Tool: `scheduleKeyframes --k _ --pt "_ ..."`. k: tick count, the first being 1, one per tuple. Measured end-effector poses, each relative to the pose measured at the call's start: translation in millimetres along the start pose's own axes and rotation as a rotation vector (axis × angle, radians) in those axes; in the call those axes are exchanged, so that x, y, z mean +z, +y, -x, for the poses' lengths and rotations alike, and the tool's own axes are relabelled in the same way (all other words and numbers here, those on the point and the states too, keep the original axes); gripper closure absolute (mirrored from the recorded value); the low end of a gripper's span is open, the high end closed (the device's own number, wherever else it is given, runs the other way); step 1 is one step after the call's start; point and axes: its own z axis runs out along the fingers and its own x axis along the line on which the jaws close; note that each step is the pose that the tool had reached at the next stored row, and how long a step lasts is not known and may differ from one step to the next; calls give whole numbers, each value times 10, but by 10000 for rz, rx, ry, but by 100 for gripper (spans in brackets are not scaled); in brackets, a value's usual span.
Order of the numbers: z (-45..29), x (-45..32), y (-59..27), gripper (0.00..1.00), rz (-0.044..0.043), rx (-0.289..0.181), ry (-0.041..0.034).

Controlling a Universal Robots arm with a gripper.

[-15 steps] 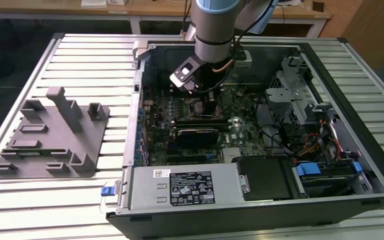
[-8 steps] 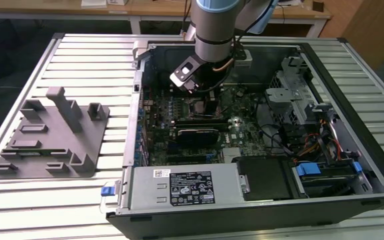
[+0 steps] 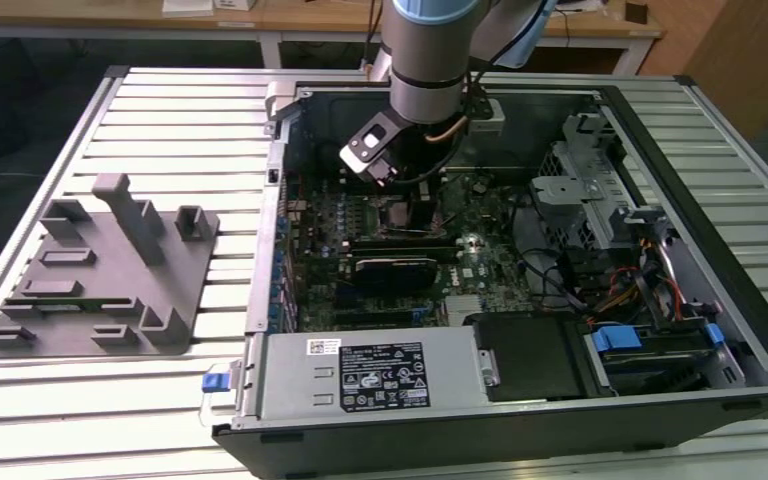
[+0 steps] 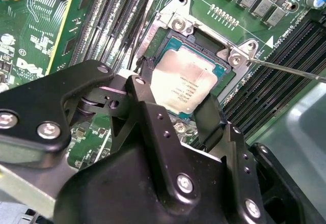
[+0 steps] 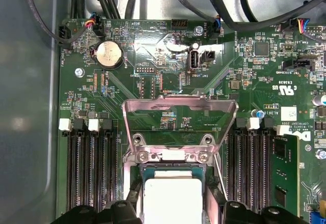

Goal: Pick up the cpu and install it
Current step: 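Place the cpu into insertion slot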

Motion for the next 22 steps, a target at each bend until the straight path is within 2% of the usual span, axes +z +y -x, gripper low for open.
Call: scheduleKeyframes --k 8,9,22 --pt "0 -3 0 39 0 0 1" --pt "0 -3 0 33 0 0 0" --pt "1 -56 2 33 2 1 3"
